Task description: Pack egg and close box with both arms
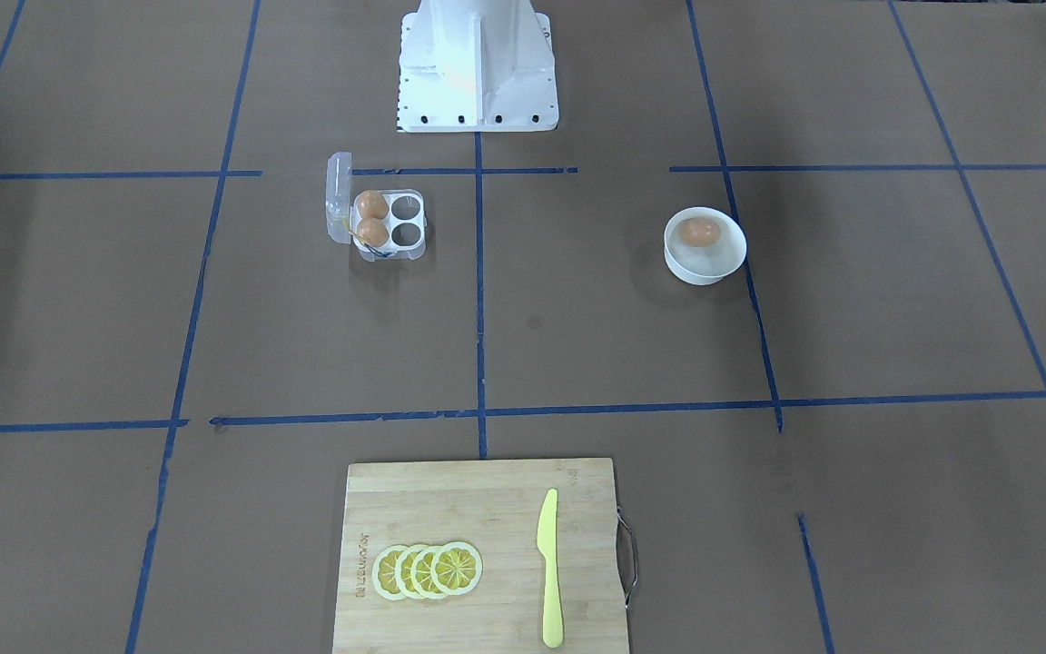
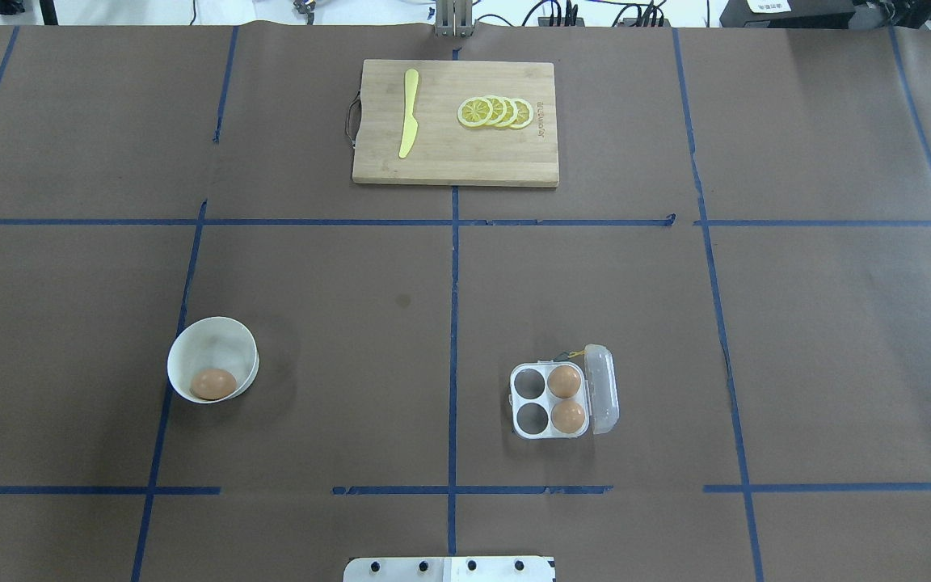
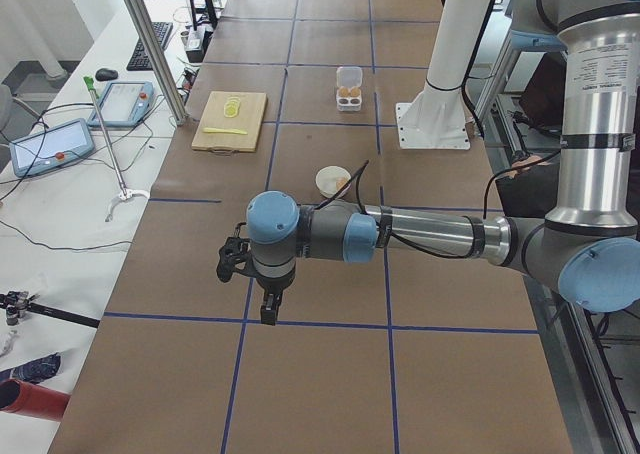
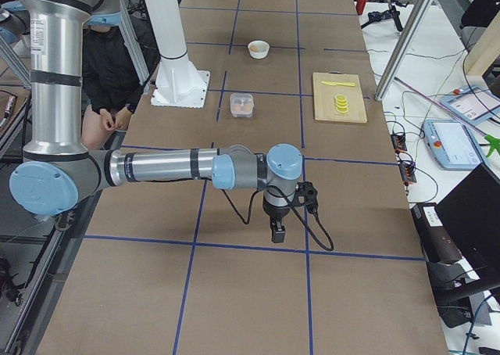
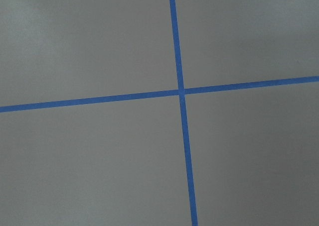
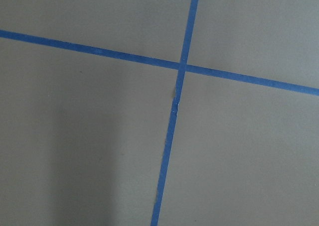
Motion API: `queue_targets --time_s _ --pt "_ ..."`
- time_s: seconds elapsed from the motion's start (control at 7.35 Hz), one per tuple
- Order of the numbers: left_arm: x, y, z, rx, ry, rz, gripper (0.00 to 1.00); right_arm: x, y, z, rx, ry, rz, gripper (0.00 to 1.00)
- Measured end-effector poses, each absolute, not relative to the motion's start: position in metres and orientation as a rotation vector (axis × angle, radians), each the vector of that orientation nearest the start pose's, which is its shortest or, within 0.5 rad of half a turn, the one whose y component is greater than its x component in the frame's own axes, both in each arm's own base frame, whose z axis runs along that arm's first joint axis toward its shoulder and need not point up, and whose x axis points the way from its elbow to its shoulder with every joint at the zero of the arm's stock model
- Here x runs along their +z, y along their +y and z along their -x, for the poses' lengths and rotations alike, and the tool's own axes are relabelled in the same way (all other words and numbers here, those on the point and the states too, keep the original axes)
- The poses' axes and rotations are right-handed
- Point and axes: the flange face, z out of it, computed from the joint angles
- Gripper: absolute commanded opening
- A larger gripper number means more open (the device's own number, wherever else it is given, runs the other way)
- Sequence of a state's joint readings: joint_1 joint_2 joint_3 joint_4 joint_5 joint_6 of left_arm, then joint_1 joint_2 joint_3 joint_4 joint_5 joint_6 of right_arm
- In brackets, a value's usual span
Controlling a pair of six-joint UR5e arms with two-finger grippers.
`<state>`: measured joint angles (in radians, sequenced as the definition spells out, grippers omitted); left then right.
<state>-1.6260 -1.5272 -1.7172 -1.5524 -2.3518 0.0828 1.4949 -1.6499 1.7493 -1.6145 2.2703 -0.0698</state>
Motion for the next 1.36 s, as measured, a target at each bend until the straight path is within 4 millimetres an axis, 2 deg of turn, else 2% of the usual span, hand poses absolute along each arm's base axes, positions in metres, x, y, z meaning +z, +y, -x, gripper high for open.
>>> queue_targets --time_s 0.82,0.95,1.36 --pt "0.599 -0.482 0.087 0.087 0.768 -0.195 1.0 0.589 -0.473 -0.026 -0.183 -0.708 -0.1 1.0" --pt "0.592 -0.486 0.087 0.114 0.762 -0.257 1.0 0.579 -0.481 -0.023 -0.196 -0.707 -0.118 1.0" --pt "0.564 -0.505 0.087 0.249 0.725 -0.586 1.0 0.538 -0.515 -0.017 -0.235 -0.705 -0.213 1.0"
